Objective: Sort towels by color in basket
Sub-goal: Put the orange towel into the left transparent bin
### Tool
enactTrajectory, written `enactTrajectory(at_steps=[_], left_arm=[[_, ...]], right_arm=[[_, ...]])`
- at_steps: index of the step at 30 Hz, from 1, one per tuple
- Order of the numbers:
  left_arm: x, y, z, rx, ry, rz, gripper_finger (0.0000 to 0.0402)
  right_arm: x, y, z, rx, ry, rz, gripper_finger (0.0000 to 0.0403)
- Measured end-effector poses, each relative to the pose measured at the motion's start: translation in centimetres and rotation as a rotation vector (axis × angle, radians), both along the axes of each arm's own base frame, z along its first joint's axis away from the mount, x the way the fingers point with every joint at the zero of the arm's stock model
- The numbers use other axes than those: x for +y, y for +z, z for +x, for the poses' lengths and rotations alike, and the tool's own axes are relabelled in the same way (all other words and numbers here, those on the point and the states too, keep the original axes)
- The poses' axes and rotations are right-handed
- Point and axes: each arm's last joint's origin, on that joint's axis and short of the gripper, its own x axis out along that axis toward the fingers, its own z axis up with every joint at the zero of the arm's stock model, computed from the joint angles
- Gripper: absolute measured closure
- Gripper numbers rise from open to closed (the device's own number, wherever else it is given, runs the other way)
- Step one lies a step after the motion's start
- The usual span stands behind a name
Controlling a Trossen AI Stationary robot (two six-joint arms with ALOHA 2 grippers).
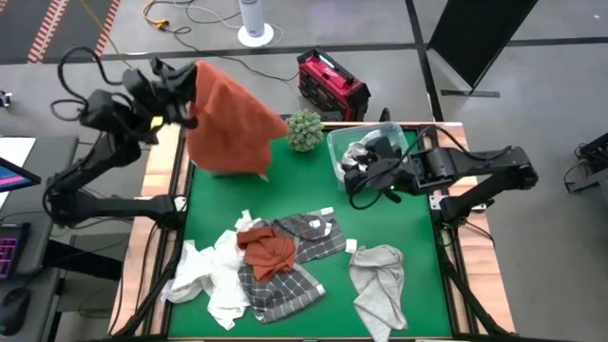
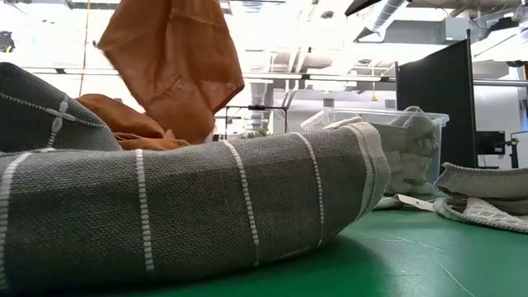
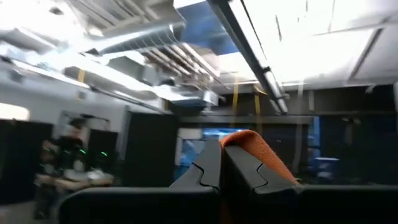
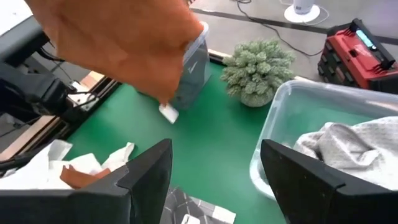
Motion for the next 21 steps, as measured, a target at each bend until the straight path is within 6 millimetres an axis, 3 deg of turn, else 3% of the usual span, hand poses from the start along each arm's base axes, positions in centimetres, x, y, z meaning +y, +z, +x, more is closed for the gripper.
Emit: enactTrajectory(at_steps=[10, 14, 21], left_arm=[[3.3, 5.4, -1.7, 0.012, 0.215, 0.108, 0.0401], [3.5, 7.6, -2.8, 0.05, 0.319, 0.16, 0.0401], [5.0, 9.0, -3.2, 0.185, 0.498, 0.196, 0.0401]], right_arm=[[0.9, -0.4, 0.4, 0.002, 0.015, 0.015, 0.0117], [0.8, -0.4, 0.4, 0.001, 0.015, 0.014, 0.0117], [0.4, -0.3, 0.4, 0.02, 0.019, -0.011, 0.0117]])
